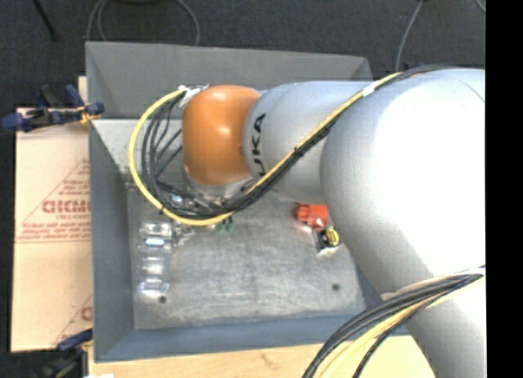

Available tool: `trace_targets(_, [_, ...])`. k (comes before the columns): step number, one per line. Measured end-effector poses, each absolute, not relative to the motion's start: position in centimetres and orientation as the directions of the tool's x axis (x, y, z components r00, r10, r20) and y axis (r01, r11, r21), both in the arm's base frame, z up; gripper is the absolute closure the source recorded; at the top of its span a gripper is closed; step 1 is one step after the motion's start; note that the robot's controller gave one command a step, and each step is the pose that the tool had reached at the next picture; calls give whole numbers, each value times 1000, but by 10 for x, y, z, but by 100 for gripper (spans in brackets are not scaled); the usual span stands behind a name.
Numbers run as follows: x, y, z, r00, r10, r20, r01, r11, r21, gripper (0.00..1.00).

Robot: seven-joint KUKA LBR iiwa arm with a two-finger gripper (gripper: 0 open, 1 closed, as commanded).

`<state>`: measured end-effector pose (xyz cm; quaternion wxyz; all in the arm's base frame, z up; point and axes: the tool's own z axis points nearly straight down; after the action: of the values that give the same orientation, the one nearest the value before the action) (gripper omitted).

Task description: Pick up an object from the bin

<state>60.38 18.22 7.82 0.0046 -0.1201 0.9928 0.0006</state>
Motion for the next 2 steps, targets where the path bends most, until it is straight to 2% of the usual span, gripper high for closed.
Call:
trace_targets(1, [603,182,77,-971,-238,-7,-238,971,0,0])
trace_targets(2, [606,225,75,-895,-447,-5,-447,895,-14,0])
